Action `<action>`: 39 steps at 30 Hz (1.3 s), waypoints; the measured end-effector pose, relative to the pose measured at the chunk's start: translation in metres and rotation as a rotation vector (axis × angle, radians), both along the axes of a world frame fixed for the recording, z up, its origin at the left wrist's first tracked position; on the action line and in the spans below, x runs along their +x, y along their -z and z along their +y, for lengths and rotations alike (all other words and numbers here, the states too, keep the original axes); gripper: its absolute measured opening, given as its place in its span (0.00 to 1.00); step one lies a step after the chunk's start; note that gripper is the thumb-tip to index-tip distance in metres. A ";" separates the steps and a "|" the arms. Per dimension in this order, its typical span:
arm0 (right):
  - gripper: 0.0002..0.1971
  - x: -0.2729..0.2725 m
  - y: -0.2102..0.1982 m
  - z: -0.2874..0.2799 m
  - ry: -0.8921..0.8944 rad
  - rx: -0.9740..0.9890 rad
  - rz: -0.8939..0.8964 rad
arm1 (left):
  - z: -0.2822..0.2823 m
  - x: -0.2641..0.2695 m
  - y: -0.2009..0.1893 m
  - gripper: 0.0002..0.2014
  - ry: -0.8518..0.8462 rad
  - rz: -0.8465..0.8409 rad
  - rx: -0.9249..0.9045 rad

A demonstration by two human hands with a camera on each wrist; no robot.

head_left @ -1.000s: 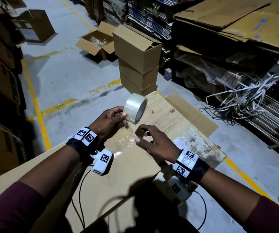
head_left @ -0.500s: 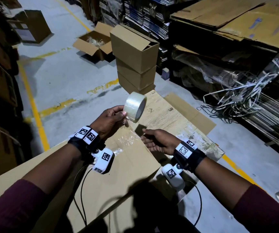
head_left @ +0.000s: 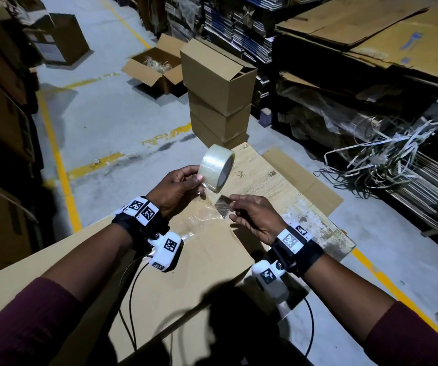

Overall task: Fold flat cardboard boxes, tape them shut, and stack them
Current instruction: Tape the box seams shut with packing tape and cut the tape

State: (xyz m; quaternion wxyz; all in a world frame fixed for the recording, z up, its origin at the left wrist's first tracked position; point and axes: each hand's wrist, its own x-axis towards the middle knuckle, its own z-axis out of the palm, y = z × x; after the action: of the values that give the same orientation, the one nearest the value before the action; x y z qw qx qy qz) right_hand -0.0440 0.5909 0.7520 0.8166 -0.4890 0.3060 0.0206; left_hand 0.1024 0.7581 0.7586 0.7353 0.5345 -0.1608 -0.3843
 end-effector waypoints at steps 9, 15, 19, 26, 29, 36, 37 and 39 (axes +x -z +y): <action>0.08 -0.004 0.018 -0.009 -0.128 0.071 0.076 | 0.000 -0.001 -0.003 0.19 0.013 -0.013 0.018; 0.31 0.011 0.020 -0.017 -0.437 -0.015 0.197 | 0.001 0.000 -0.002 0.24 0.027 -0.025 0.017; 0.18 0.012 0.013 -0.013 -0.405 -0.103 0.115 | -0.001 -0.001 -0.004 0.17 -0.002 -0.034 0.048; 0.09 0.013 0.030 -0.008 -0.304 -0.181 0.039 | -0.002 -0.004 -0.006 0.17 0.013 -0.047 0.042; 0.12 0.014 0.031 -0.004 -0.340 -0.229 0.057 | -0.002 -0.004 -0.006 0.17 0.022 -0.045 0.047; 0.36 0.006 0.022 0.005 -0.697 -0.641 0.377 | 0.000 -0.001 0.000 0.18 0.001 -0.036 0.056; 0.39 0.004 0.026 0.008 -0.742 -0.687 0.416 | 0.001 -0.001 0.000 0.17 -0.005 -0.030 0.060; 0.35 0.003 0.037 0.009 -0.697 -0.748 0.323 | 0.001 -0.001 0.001 0.16 -0.011 -0.027 0.059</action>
State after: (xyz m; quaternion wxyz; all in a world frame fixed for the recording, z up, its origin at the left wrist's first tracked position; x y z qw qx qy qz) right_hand -0.0410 0.6002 0.7153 0.4739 -0.8097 0.2336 0.2552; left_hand 0.1015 0.7590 0.7577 0.7191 0.5620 -0.1566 -0.3775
